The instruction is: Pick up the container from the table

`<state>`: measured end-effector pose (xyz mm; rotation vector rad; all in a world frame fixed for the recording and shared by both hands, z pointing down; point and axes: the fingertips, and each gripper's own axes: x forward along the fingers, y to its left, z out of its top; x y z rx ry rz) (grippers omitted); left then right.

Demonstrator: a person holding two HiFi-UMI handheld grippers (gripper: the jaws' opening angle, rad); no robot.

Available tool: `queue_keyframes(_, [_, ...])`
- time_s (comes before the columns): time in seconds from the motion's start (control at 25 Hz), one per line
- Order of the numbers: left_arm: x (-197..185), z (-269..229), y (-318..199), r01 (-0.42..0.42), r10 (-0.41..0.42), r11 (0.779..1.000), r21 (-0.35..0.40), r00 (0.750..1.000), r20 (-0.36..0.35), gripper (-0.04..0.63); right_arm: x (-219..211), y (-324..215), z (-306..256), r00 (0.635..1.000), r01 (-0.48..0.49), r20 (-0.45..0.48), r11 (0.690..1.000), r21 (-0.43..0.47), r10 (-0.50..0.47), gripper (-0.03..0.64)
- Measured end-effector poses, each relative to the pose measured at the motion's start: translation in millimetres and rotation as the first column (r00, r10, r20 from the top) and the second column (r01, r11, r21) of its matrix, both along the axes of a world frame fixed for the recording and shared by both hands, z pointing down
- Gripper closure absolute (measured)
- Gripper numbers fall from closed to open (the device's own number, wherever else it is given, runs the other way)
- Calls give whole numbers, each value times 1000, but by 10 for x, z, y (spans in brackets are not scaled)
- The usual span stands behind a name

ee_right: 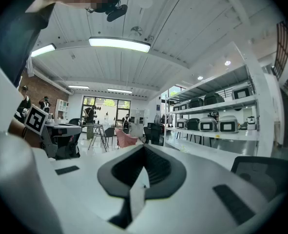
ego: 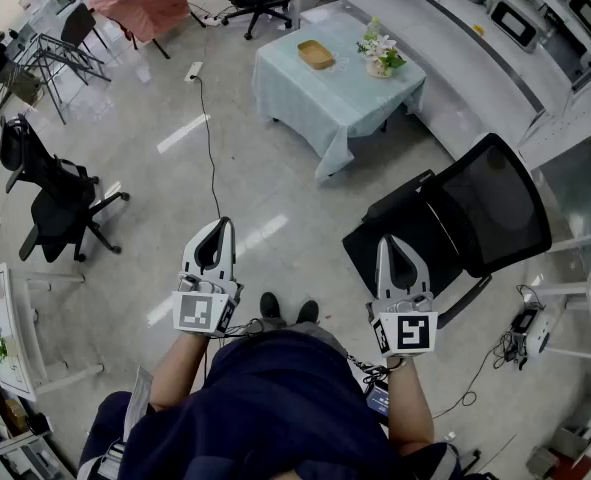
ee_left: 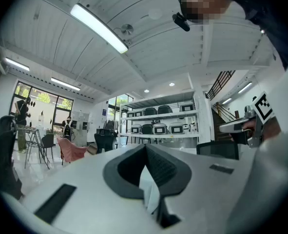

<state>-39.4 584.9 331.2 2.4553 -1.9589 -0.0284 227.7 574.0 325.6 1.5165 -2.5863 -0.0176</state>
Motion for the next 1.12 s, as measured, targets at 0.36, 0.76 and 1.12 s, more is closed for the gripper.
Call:
queue_keyframes(0.36, [-88, 34, 12, 14, -13, 1000, -22, 999, 38, 591, -92, -10, 8, 1000, 16, -22, 1000, 3, -16, 620])
queue_keyframes(0.76, [-78, 14, 12, 11, -11, 1000, -15, 1000, 27, 591, -142, -18, 23, 999, 31, -17, 1000, 5, -31, 620])
queue_keyframes(1.12, [-101, 80, 3, -8, 9, 999, -42, 1000, 26, 592, -204, -55, 41, 999, 41, 2, 999, 14, -41, 614])
